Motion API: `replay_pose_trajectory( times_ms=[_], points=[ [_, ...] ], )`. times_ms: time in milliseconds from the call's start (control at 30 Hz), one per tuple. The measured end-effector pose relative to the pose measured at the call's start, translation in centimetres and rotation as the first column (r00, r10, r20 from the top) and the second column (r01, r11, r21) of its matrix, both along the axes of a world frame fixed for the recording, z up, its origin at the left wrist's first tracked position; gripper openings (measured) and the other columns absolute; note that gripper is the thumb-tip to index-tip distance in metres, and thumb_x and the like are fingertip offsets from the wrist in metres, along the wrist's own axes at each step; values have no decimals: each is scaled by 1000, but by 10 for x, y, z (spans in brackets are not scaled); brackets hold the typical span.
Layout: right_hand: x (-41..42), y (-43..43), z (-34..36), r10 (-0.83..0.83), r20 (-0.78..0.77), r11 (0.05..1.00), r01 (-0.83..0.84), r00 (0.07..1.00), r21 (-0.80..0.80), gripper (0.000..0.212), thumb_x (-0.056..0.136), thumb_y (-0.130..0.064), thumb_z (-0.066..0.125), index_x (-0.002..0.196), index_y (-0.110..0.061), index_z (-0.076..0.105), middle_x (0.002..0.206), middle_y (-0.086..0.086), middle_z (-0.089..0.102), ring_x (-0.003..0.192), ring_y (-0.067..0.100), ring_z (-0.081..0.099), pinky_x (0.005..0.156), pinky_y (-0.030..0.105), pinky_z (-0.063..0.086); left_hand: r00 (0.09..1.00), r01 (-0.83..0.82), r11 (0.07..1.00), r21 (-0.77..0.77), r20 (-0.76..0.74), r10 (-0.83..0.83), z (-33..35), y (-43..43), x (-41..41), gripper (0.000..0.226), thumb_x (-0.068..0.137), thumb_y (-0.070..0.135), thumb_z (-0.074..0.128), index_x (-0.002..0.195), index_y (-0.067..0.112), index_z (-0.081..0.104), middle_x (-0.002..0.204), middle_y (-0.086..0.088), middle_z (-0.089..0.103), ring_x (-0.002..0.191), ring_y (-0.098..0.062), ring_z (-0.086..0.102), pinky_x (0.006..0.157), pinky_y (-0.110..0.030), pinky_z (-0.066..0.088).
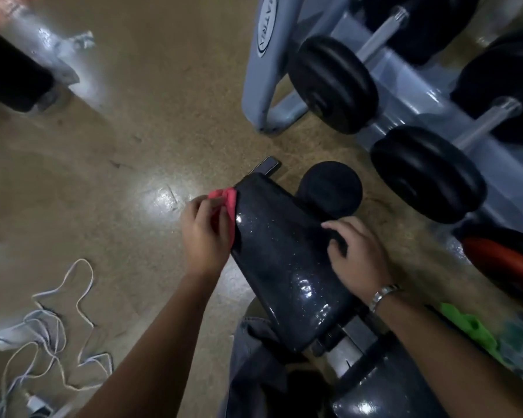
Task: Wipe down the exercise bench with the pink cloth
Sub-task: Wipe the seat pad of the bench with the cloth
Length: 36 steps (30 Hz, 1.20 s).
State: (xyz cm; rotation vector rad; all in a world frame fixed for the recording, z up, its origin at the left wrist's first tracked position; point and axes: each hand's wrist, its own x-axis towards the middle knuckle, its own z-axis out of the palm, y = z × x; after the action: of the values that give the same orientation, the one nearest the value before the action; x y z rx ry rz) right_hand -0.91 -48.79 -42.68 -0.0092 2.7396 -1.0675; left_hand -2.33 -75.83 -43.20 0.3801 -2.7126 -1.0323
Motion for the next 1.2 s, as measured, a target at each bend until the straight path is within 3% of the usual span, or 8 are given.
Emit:
replay_pose_trajectory(
  times_ms=[233, 333, 467, 667, 767, 933, 1067, 1200],
  points=[
    [-7, 4, -30, 58, 80, 998, -60, 995, 24, 38, 93, -15, 64, 131, -19, 65, 123, -1, 60, 115, 24, 57, 97, 47, 52, 992, 61, 998, -29, -106, -64, -27, -8, 14, 26, 100, 13, 71, 125, 6, 75, 132, -14, 62, 124, -26, 60, 107, -44, 51],
    [-1, 0, -33, 12, 45, 999, -13, 999, 31, 38, 93, -21, 66, 131, -20, 65, 125, -2, 60, 116, 23, 57, 95, 47, 53, 992, -5, 1000, -13, -127, 3, -23, 1, 4, 27, 99, 15, 71, 125, 6, 74, 134, -14, 62, 125, -16, 52, 112, -33, 43],
    [10, -5, -36, -2, 37, 998, 0, 999, 56, 46, 93, -23, 66, 138, -24, 60, 131, -5, 57, 118, 24, 56, 93, 46, 55, 994, 33, 998, -59, -101, -39, -27, -1, 18, 26, 96, 14, 76, 120, 5, 74, 124, -14, 65, 112, -27, 58, 107, -14, 32],
    [20, -13, -37, -35, 33, 992, 31, 999, 124, 53, 93, -25, 65, 145, -27, 53, 140, -2, 53, 123, 27, 49, 93, 49, 53, 994, 0, 999, -36, -109, -4, -21, 2, 1, 21, 100, 9, 69, 118, 15, 76, 115, -1, 73, 107, -20, 63, 101, -26, 42],
    [21, -17, -36, -63, 35, 991, 58, 997, 123, 53, 94, -23, 65, 145, -27, 54, 141, -1, 53, 125, 27, 47, 96, 47, 50, 996, 12, 999, -44, -83, -15, -20, 9, -5, 27, 102, 9, 63, 125, 18, 74, 116, 1, 70, 104, -20, 57, 100, -21, 38],
    [21, -13, -38, -60, 44, 992, 55, 997, 116, 52, 94, -26, 65, 144, -31, 53, 141, -4, 53, 125, 25, 49, 95, 45, 51, 991, 115, 987, -111, -55, -122, -27, -15, 31, 18, 95, 1, 65, 109, 7, 74, 107, -8, 65, 97, -30, 54, 85, -44, 48],
    [21, -15, -40, -73, 37, 991, 68, 997, 118, 52, 93, -27, 65, 144, -32, 54, 140, -5, 54, 125, 24, 49, 94, 45, 51, 999, -20, 999, -31, -33, 19, -19, 1, -9, 17, 96, 5, 64, 106, 13, 75, 104, -2, 68, 96, -27, 56, 91, -36, 43],
    [22, -15, -42, -76, 34, 991, 72, 997, 112, 52, 93, -27, 65, 144, -32, 54, 141, -4, 54, 125, 24, 48, 94, 46, 51, 984, 172, 981, -93, -36, -176, -20, -6, 2, 15, 98, 4, 65, 108, 9, 74, 111, -5, 68, 100, -31, 60, 93, -30, 44]
  ],
)
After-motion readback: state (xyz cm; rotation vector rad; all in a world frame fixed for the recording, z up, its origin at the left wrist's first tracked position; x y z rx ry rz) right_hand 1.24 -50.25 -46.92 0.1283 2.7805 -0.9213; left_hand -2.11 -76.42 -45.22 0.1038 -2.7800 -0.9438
